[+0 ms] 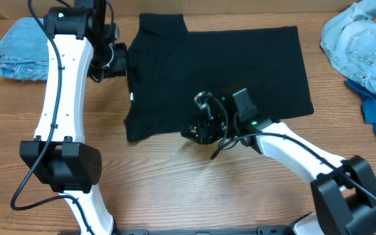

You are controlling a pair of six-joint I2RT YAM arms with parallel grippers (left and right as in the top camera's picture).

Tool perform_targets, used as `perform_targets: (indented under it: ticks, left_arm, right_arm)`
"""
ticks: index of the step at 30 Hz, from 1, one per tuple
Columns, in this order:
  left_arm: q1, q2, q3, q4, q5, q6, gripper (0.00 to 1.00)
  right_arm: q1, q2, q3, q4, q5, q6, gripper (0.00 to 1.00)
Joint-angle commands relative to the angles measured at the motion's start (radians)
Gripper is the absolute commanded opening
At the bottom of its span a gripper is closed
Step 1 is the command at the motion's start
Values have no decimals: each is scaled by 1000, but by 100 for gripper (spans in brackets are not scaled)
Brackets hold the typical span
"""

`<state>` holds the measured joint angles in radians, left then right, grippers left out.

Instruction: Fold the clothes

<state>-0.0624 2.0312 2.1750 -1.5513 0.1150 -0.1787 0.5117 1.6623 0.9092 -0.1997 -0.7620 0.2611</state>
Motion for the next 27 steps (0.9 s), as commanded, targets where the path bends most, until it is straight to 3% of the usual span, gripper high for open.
perform_targets:
  ticks: [1,7,9,16,21,27]
  left_arm:
    - [-80,-35,19,-57,-59,27,26]
    - [-256,-143,19,-61,-275,-148,24]
    - [-302,-186,19,-77,-341,-210,25]
    - [-428,-270,-35,-138,-384,-332,31]
    - [-475,-270,-284,-108,-419,-408,31]
    - [-463,-270,-633,49,-378,-453,36]
  right_arm:
    - [-13,15,17,11,29,3,50]
    - [-133,9,56,-61,32,80,56]
    - [-179,9,82,-113,37,82,64]
    - [-361,9,154,-265,236,110,68]
    - [-454,12,154,-320,374,110,56]
    - [-526,12,154,-333,363,110,67]
